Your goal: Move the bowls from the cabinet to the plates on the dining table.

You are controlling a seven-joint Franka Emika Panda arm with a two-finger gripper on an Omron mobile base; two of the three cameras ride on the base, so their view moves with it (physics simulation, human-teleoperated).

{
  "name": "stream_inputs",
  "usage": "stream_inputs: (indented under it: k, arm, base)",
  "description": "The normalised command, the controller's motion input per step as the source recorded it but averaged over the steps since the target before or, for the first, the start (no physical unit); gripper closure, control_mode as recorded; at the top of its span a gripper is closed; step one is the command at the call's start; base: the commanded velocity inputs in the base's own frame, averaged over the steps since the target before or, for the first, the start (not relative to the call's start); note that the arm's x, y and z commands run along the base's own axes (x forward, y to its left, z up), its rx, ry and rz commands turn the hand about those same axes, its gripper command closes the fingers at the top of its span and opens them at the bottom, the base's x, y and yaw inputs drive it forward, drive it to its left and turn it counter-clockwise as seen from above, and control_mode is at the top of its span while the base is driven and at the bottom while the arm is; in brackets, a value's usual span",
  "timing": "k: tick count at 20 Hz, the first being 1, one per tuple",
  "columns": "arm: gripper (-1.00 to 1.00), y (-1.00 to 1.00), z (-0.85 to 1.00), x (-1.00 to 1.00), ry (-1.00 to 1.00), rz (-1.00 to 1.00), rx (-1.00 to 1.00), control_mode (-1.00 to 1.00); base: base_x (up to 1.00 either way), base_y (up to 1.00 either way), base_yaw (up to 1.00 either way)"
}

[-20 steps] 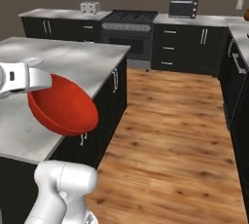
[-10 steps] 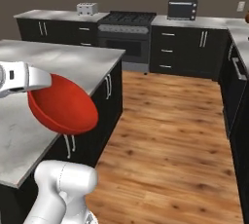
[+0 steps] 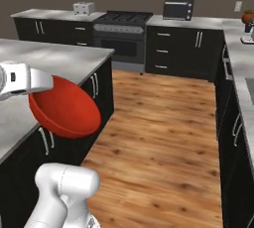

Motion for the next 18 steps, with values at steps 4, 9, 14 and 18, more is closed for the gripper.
stream_inputs:
  k: [4,9,14,18]
  arm:
    - [1.0,0.0,0.0,0.0,0.0,0.0,0.0,1.0]
    - [1.0,0.0,0.0,0.0,0.0,0.0,0.0,1.0]
    - [1.0,0.0,0.0,0.0,0.0,0.0,0.0,1.0]
    - [1.0,0.0,0.0,0.0,0.0,0.0,0.0,1.0]
  base:
    - [0.24,-0.34,0.03]
    - [0.6,-0.25,0.1]
    - [0.99,-0.56,0.12]
    - [1.0,-0.82,0.13]
